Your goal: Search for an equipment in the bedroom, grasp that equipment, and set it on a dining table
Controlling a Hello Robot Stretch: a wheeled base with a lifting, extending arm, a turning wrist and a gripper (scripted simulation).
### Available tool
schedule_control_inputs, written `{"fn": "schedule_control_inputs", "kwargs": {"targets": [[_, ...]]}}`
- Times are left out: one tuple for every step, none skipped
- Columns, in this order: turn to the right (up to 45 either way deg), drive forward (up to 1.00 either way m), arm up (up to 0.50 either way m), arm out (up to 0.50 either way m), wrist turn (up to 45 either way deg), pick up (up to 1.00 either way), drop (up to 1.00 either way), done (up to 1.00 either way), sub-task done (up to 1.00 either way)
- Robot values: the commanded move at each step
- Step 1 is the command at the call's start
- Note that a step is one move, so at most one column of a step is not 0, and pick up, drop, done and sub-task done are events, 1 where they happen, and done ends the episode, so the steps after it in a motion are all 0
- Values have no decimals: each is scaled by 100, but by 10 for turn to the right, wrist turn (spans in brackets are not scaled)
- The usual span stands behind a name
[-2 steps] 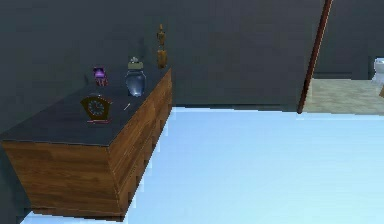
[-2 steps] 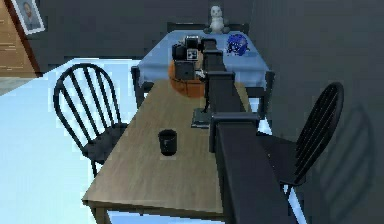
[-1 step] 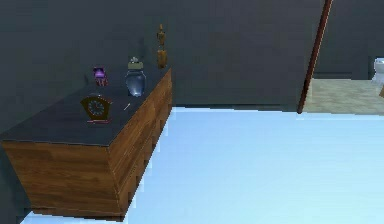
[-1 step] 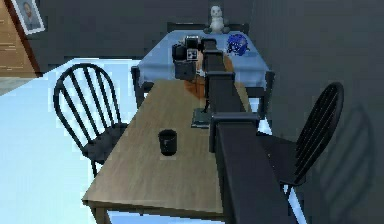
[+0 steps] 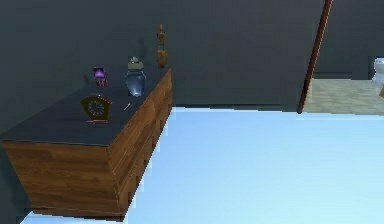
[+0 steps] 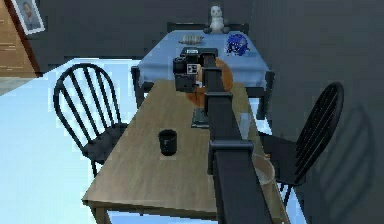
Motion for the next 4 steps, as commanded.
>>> {"fn": "schedule_control_inputs", "kwargs": {"targets": [[0,0,-32,0,0,0,0,0,0],[0,0,0,0,0,0,100,0,0],[0,0,4,0,0,0,0,0,0],[0,0,0,-8,0,0,0,0,0]]}}
